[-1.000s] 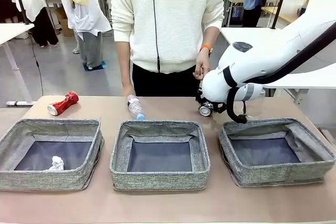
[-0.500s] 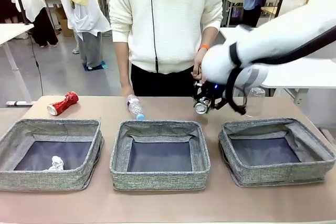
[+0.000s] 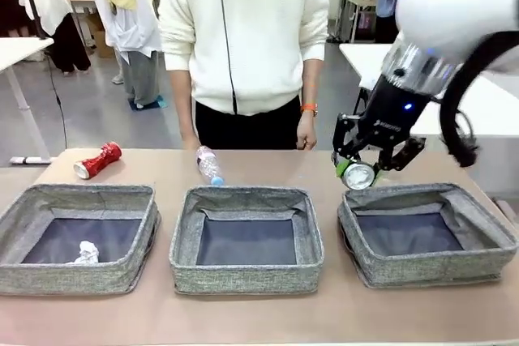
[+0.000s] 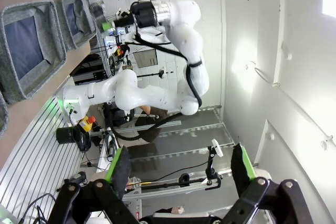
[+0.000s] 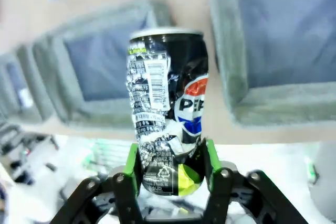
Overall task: Sort the waste into the appropriate baskets.
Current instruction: Pick up the waste item pointed out by the person.
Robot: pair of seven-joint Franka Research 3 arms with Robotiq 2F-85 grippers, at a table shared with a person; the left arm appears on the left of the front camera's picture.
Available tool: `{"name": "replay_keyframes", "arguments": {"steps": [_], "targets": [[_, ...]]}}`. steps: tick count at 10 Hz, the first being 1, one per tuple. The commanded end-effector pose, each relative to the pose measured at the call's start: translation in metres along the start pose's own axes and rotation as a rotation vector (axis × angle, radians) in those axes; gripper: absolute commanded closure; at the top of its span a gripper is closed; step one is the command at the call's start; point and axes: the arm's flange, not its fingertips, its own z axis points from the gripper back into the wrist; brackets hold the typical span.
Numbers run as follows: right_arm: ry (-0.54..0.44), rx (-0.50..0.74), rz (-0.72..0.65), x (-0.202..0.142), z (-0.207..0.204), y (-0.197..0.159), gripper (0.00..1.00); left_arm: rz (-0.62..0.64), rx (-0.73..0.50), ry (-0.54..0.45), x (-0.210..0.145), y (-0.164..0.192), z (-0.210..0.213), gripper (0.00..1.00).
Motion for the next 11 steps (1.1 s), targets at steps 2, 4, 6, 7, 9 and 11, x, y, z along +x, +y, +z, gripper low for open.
{"name": "replay_keyframes", "arguments": {"steps": [2,4,6,7,9,11], "targets": [[0.000,0.000,0.000,0.000,0.000,0.000,0.57,0.002,-0.003,-0.003,0.000,-0.001,0.000,0.00],[0.000,0.000,0.000,0.000,0.000,0.000,0.57,0.002,-0.003,-0.003,0.000,-0.001,0.000,0.00],[-0.087,-0.002,0.096,-0.033,0.013,0.029,0.44,0.002,-0.003,-0.003,0.000,-0.001,0.000,0.00],[-0.087,-0.027,0.082,-0.055,0.042,0.074,0.44,0.002,-0.003,-0.003,0.000,-0.001,0.000,0.00],[-0.114,-0.080,-0.031,-0.093,0.090,0.149,0.44,0.002,-0.003,-0.003,0.000,-0.001,0.000,0.00],[-0.164,-0.081,0.029,-0.121,0.117,0.204,0.44,0.002,-0.003,-0.003,0.000,-0.001,0.000,0.00]]}}
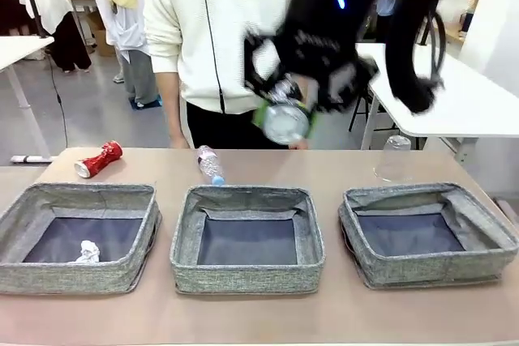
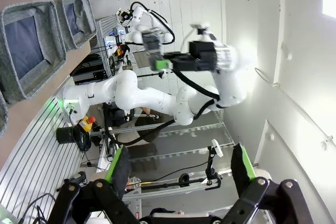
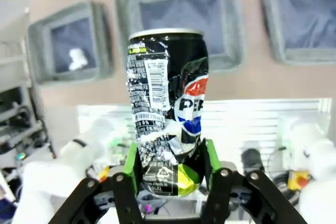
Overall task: Sort the waste into the appropriate baskets.
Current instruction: Pick up the waste item pointed out by the person.
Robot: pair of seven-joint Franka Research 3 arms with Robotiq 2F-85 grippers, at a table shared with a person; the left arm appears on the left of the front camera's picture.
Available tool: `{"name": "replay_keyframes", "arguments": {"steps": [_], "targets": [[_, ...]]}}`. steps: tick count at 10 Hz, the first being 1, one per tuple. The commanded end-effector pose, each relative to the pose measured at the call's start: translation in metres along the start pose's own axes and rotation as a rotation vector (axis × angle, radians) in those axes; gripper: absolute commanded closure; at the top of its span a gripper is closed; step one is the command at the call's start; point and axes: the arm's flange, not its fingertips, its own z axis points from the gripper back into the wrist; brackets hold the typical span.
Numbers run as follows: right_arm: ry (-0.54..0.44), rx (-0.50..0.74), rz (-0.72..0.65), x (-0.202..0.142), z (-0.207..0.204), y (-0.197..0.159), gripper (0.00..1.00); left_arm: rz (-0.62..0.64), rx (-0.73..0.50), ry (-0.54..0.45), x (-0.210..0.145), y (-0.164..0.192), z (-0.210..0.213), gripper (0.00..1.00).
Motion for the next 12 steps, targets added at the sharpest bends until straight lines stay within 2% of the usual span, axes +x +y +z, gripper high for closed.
{"name": "replay_keyframes", "arguments": {"steps": [1,8,10,12], "targets": [[-0.032,-0.020,0.026,0.021,0.022,0.034,0.44,0.000,-0.003,-0.004,-0.001,-0.002,0.001,0.00],[-0.137,-0.016,0.078,0.029,0.082,0.040,0.44,0.000,-0.003,-0.004,-0.001,-0.002,0.001,0.00],[-0.132,-0.037,0.069,0.031,0.079,0.050,0.44,0.000,-0.003,-0.004,-0.001,-0.002,0.001,0.00],[-0.137,0.004,0.070,0.024,0.079,0.040,0.44,0.000,-0.003,-0.004,-0.001,-0.002,0.001,0.00]]}}
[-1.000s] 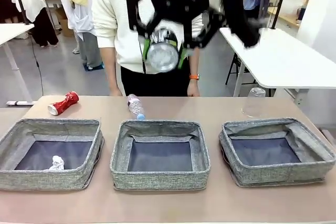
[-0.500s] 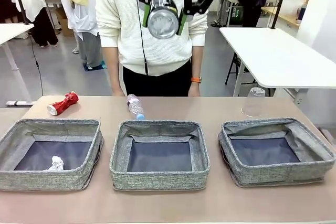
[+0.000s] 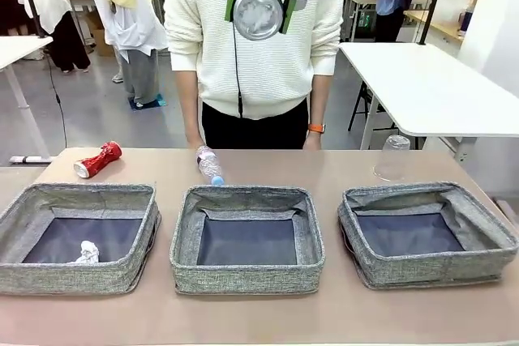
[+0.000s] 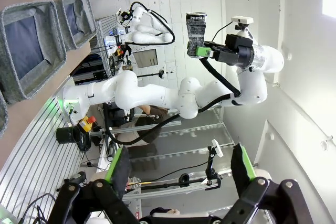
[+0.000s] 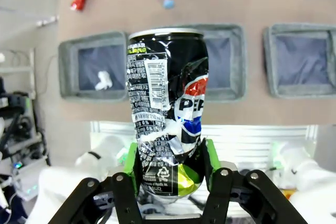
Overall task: Sort the waste into the appropriate baskets.
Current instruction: Pick up the waste item pointed out by the person, then place the picked waste into the Fabric basket indicated by the person.
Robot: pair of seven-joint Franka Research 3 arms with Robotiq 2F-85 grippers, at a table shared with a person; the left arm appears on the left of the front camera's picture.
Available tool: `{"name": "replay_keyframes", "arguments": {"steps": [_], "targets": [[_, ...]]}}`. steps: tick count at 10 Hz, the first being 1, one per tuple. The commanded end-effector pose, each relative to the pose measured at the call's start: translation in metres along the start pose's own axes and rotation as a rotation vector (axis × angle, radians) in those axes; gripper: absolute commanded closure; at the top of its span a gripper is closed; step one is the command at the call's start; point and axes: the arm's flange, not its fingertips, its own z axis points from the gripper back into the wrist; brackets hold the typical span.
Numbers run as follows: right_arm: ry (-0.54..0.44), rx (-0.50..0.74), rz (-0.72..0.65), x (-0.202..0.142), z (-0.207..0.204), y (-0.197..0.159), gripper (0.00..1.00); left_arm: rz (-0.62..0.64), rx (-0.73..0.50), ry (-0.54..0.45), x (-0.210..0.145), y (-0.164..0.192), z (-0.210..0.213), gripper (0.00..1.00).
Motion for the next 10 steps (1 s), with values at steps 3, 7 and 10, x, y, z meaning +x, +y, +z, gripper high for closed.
{"name": "replay_keyframes", "arguments": {"steps": [3,7,10], "targets": [[-0.004,0.010,-0.007,-0.0020,0.0002,-0.0019,0.44,0.000,-0.003,-0.003,-0.0006,-0.0020,0.0006,0.00],[-0.004,0.010,-0.007,-0.0020,0.0002,-0.0019,0.44,0.000,-0.003,-0.003,-0.0006,-0.0020,0.0006,0.00],[-0.004,0.010,-0.007,-0.0020,0.0002,-0.0019,0.44,0.000,-0.003,-0.003,-0.0006,-0.0020,0.0006,0.00]]}}
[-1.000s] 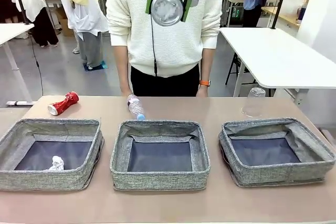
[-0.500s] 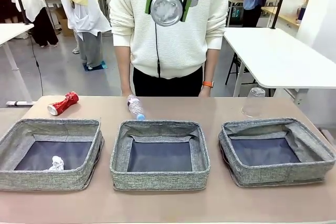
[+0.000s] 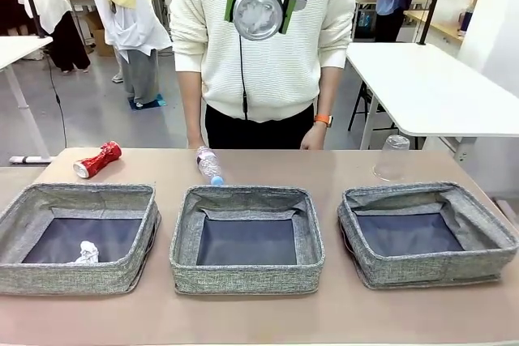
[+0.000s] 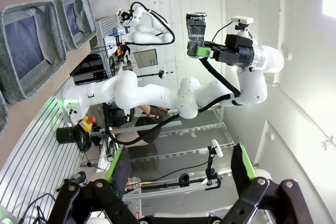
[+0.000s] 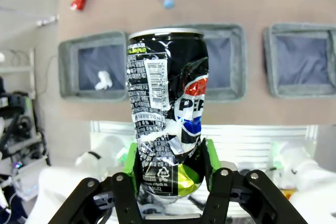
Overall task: Sort the waste into the appropriate baskets.
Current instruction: Place the picked waste into the Fabric basket indicated by the person.
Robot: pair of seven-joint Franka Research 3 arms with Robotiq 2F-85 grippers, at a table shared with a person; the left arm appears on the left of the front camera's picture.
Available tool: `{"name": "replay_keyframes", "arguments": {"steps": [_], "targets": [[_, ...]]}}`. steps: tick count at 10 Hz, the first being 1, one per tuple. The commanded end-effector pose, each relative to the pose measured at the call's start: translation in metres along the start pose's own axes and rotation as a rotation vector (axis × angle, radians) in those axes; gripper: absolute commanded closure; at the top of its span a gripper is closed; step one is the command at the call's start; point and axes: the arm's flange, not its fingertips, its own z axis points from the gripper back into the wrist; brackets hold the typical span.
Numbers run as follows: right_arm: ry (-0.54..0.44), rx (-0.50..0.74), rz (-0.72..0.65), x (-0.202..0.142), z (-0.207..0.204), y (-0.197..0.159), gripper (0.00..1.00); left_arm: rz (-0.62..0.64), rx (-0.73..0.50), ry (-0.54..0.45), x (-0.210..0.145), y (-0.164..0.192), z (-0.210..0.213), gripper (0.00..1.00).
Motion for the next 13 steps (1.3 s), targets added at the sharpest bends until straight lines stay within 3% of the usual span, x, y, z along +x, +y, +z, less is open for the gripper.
{"name": "replay_keyframes", "arguments": {"steps": [1,13], "targets": [[-0.004,0.010,-0.007,-0.0019,0.0001,-0.0020,0.44,0.000,-0.003,-0.003,-0.0006,-0.0020,0.0006,0.00],[-0.004,0.010,-0.007,-0.0019,0.0001,-0.0020,0.44,0.000,-0.003,-0.003,-0.0006,-0.0020,0.0006,0.00]]}}
